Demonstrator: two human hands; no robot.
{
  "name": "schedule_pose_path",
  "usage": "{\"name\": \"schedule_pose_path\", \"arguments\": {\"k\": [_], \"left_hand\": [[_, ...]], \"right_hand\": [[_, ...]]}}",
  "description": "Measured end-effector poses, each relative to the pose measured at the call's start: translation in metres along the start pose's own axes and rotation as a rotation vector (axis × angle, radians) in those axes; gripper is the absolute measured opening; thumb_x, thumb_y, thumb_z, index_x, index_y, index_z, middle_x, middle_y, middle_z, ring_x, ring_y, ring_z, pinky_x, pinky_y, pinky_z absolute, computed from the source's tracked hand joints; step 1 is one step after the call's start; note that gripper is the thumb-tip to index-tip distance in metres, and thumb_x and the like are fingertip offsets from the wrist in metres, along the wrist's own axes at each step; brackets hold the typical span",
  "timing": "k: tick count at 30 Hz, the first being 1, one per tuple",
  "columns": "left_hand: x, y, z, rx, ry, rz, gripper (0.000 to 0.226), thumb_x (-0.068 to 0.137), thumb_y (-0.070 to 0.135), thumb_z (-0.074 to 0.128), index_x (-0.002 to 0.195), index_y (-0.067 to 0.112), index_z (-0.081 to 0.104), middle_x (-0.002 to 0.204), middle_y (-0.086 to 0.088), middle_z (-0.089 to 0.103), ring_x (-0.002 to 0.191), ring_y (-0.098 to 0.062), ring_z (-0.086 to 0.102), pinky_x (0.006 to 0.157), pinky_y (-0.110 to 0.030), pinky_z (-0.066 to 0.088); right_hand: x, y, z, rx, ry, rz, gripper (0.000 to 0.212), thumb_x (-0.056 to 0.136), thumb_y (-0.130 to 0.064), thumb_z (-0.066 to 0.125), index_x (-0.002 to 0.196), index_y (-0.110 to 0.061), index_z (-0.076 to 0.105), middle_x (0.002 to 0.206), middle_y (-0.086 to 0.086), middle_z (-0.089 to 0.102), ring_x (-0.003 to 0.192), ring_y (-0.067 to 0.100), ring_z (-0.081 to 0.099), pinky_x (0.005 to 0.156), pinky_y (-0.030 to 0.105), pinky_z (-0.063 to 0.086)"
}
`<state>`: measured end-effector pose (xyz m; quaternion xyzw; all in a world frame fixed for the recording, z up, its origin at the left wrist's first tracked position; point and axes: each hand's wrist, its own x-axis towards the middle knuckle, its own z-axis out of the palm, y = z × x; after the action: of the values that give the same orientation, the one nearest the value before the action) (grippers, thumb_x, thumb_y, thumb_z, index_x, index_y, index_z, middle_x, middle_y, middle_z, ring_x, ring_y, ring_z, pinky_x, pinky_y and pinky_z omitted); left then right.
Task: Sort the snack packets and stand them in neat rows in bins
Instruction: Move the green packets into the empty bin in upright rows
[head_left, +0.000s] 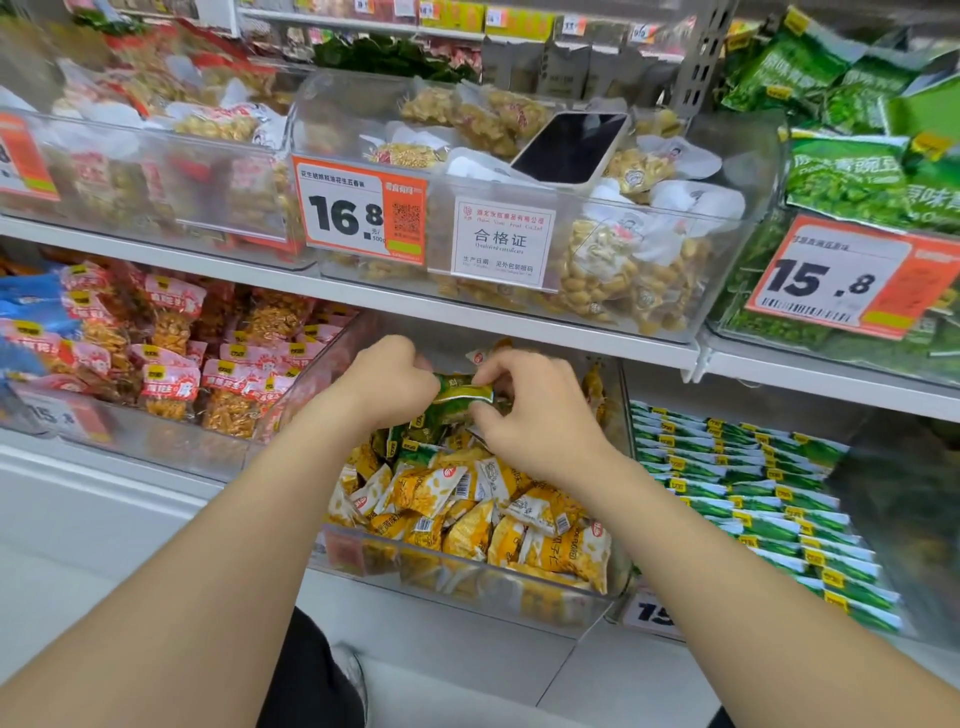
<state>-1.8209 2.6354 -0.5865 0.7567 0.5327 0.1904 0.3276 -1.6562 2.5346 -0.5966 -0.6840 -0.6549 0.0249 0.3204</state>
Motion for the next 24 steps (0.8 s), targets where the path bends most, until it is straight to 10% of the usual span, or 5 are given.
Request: {"name": "schedule_pose_path", "arguments": {"k": [10, 20, 24], "left_hand": [[-0.072, 0.035, -0.013, -0.504, -0.504, 0.024, 0.032, 0.101, 0.041, 0.065, 0.119, 0.014, 0.068, 0.109, -0.003, 0.072, 0.094, -0.012, 0.072, 0.091, -0.041, 0.062], [-0.075, 0.059, 0.015, -0.358, -0.463, 0.173, 0.052, 0.075, 0.018, 0.095, 0.122, 0.024, 0.073, 0.102, 0.000, 0.081, 0.087, -0.007, 0.073, 0.076, -0.022, 0.054], [-0.070, 0.064, 0.025, -0.388, -0.407, 0.136, 0.062, 0.066, 0.013, 0.100, 0.121, 0.012, 0.072, 0.105, -0.003, 0.081, 0.101, -0.018, 0.078, 0.103, -0.042, 0.057]], "right_hand": [[-0.046, -0.003, -0.049, 0.283, -0.178, 0.083, 0.019, 0.094, -0.038, 0.074, 0.108, -0.029, 0.063, 0.100, -0.002, 0.066, 0.067, 0.010, 0.072, 0.068, 0.037, 0.060], [-0.072, 0.016, -0.086, 0.573, -0.053, 0.380, 0.023, 0.078, -0.027, 0.093, 0.090, -0.014, 0.079, 0.083, 0.007, 0.078, 0.069, 0.008, 0.068, 0.068, 0.025, 0.057], [-0.079, 0.021, -0.099, 0.635, -0.053, 0.422, 0.026, 0.081, -0.034, 0.089, 0.099, -0.017, 0.080, 0.085, 0.005, 0.080, 0.077, 0.019, 0.076, 0.072, 0.032, 0.060]]}}
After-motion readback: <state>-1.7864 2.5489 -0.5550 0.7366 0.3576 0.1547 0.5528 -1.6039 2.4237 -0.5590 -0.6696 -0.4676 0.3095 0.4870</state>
